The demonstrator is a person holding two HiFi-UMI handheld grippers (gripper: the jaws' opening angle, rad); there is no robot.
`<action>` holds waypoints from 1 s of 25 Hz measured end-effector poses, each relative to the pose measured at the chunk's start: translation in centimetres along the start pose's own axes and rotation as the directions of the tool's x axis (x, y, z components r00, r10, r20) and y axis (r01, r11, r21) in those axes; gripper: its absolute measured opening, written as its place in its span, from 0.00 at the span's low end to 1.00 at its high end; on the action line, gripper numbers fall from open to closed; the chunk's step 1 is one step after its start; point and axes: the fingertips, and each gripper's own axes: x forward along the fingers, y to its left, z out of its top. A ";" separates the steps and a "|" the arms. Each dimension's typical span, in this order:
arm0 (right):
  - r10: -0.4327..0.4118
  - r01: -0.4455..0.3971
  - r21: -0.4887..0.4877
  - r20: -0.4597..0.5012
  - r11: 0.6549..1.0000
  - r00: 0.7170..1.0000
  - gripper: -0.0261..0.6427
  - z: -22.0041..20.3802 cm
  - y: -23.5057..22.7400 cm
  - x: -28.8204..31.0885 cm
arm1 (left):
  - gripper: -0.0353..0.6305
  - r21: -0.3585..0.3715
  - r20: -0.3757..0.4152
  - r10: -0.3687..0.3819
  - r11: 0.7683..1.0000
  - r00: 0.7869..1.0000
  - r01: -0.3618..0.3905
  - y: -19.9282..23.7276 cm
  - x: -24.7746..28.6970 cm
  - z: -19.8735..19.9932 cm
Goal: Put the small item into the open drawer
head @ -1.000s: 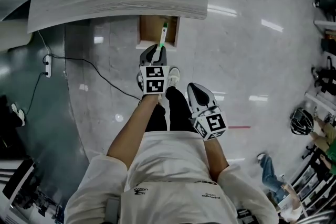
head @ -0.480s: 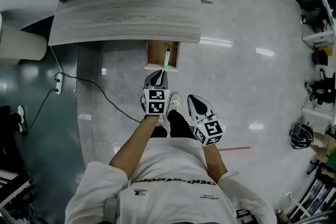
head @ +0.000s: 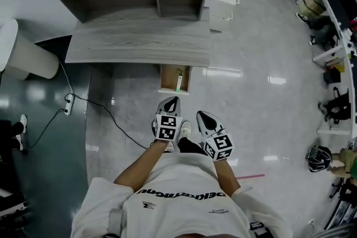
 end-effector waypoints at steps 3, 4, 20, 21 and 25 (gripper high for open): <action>-0.002 0.002 -0.012 0.024 1.000 1.000 0.08 1.7 0.5 0.3 | 0.08 0.015 0.033 -0.011 1.000 0.999 0.010 0.2 -1.1 1.4; -0.003 0.003 -0.016 0.028 1.000 1.000 0.08 2.1 0.9 0.2 | 0.08 0.023 0.042 -0.018 1.000 0.999 0.017 0.2 -1.8 2.0; -0.025 0.028 -0.044 0.071 0.999 0.997 0.08 5.0 3.0 -3.2 | 0.08 0.113 0.113 -0.084 0.991 0.990 0.071 -1.5 -9.7 4.1; -0.031 0.035 -0.044 0.076 0.998 0.997 0.08 5.1 2.9 -3.4 | 0.08 0.116 0.117 -0.083 0.991 0.990 0.070 -1.4 -10.0 4.0; -0.049 0.053 -0.037 0.097 0.998 0.994 0.08 6.0 2.2 -3.8 | 0.08 0.122 0.135 -0.081 0.990 0.988 0.065 -1.0 -10.2 3.8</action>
